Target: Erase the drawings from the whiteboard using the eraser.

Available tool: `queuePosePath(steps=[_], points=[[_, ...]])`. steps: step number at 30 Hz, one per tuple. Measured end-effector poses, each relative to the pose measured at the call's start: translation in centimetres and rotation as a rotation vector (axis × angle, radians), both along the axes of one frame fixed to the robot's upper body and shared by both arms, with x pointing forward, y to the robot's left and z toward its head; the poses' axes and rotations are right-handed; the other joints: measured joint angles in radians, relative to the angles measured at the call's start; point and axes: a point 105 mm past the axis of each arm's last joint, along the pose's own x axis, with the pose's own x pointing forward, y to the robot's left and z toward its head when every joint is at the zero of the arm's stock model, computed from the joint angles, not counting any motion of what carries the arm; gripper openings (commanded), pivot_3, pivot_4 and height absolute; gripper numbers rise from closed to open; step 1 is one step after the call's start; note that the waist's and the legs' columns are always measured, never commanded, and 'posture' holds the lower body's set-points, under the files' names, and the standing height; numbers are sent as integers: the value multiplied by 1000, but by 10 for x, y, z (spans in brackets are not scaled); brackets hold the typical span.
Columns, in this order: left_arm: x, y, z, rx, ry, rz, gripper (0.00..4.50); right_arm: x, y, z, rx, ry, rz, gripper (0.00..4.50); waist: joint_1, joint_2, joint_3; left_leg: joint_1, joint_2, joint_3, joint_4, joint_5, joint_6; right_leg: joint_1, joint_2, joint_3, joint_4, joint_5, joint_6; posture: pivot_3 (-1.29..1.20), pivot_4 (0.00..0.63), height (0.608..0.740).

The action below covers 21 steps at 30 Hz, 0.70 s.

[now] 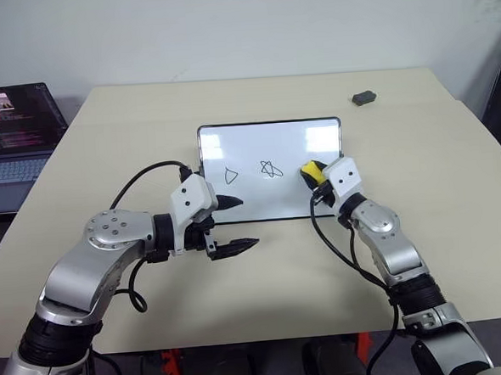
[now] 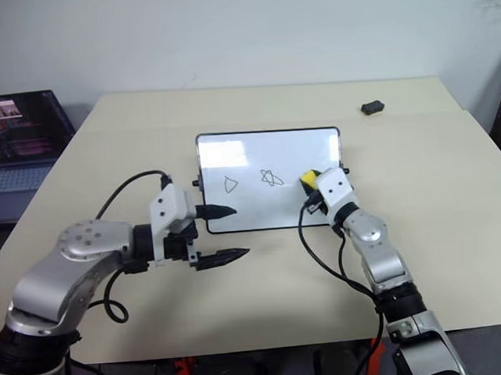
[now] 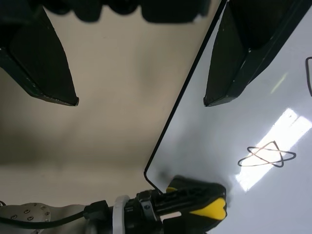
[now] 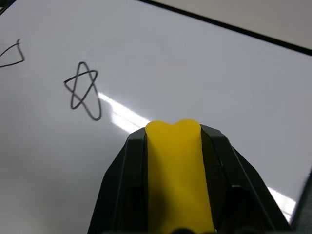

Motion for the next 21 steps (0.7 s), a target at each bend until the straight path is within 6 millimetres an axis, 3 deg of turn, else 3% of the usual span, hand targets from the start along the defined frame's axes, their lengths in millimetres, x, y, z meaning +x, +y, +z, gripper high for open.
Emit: queuePosePath(steps=[7, 16, 21], points=[[-2, 2, -4, -2, 8, 4, 4500, -8, -2, 3, -16, 62, 34, 1120, 0, 0, 0, -3, 0, 0, 0, 0, 0, -3, 0, 0, 0, 0, 0, 0, 150, 740], [-2, 3, -5, -7, 6, 17, 4500, 10, -18, 50, 36, -55, -55, 1120, 2, 0, 1, -6, 0, -1, -3, 0, 0, -4, 0, -1, -7, 0, 0, 0, 150, 740], [-2, 3, -5, -8, 3, 23, 4500, 13, -22, 38, 11, -23, -80, 1120, 4, 1, 1, -7, 1, -1, -3, 0, 0, -4, 0, -1, -10, 0, 0, 0, 150, 740]])
